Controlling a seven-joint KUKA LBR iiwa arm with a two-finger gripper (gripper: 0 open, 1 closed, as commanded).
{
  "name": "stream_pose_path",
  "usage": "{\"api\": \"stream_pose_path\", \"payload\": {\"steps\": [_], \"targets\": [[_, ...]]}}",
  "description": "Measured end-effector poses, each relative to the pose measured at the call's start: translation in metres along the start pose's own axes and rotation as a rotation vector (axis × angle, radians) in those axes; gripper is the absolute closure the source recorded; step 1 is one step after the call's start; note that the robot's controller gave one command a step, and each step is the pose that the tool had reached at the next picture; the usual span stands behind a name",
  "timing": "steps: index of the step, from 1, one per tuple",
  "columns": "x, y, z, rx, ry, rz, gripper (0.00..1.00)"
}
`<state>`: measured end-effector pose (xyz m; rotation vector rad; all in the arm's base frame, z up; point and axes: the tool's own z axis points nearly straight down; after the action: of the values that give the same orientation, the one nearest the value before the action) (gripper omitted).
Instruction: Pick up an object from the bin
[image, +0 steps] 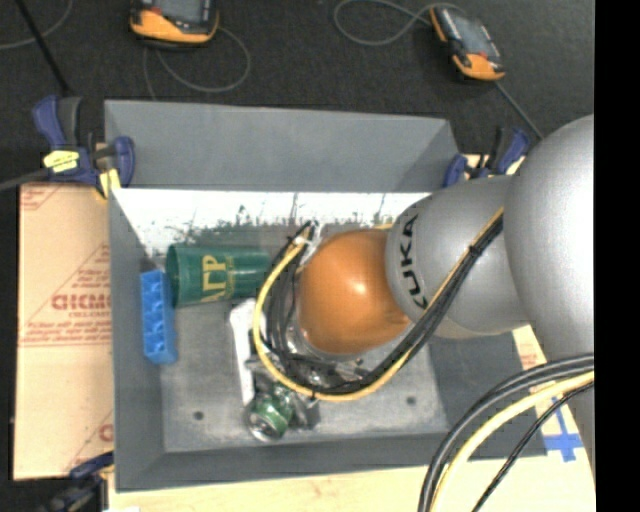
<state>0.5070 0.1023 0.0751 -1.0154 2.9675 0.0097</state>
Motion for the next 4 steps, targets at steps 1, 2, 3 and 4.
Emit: {"api": "stream_pose_path", "payload": {"steps": [1,2,3,4], "targets": [[0.001,-0.008,-0.013,0.001,0.003,-0.008,1.00],[0.005,-0.007,-0.031,0.005,0.002,-0.010,1.00],[0.008,-0.013,-0.059,0.004,0.003,-0.038,1.00],[0.008,-0.013,-0.059,0.003,0.004,-0.037,1.00]]}}
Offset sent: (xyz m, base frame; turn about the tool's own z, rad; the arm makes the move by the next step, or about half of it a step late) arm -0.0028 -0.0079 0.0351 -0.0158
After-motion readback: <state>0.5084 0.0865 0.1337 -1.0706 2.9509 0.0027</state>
